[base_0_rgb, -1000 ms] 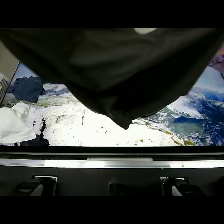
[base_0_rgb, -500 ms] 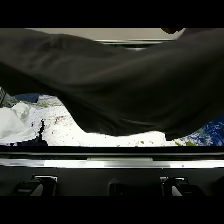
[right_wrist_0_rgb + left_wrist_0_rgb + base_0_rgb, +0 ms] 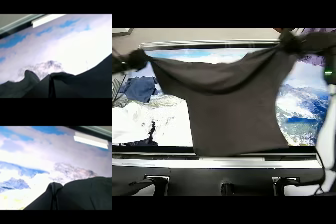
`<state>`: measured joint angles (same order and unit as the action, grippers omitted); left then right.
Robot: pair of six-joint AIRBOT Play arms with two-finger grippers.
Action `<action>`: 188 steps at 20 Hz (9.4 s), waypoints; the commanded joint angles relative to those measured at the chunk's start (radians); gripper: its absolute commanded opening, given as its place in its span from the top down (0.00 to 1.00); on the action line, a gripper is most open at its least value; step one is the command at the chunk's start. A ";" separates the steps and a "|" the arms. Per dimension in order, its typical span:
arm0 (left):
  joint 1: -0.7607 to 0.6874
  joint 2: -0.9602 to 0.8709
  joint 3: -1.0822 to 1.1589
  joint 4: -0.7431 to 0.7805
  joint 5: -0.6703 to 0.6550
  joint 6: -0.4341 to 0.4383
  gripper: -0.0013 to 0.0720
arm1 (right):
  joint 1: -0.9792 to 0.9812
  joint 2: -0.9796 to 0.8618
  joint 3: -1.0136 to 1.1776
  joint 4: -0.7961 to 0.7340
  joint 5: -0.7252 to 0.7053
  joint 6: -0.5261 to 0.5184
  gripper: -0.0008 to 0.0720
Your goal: Fold the clothes and pants, and hang the long-sleeved shirts on hangers.
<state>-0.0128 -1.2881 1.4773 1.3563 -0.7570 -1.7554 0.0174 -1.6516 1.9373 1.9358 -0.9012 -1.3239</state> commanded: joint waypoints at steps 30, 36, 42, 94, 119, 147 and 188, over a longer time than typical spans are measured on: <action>0.018 -0.243 -0.007 -0.028 -0.320 -0.004 0.96 | -0.454 0.505 -1.272 0.038 -0.387 -0.345 0.24; 0.018 -0.245 -0.007 -0.028 -0.319 -0.003 0.96 | -0.454 0.472 -1.281 0.128 -0.217 -0.327 0.31; 0.018 -0.249 -0.007 -0.028 -0.317 -0.003 0.95 | -0.454 0.425 -1.176 0.121 -0.170 -0.298 0.93; 0.015 -0.172 0.053 -0.012 -0.410 -0.035 0.96 | 0.203 0.671 -1.119 -0.011 0.149 0.109 0.93; 0.026 0.348 0.343 0.234 -0.325 0.027 0.96 | 0.203 0.544 0.055 -0.344 -0.529 0.039 0.93; 0.206 -0.374 0.397 0.180 -0.678 0.069 0.24 | -0.185 -0.099 0.003 0.085 -0.550 -0.333 0.41; 0.371 -0.129 -0.227 -0.129 -0.564 0.111 0.26 | -0.566 -0.142 -0.628 0.224 -0.467 -0.584 0.93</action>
<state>0.3134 -1.4769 1.4216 1.4136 -1.4265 -1.7393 -0.5488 -1.8118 1.3102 2.1700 -1.4006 -1.9045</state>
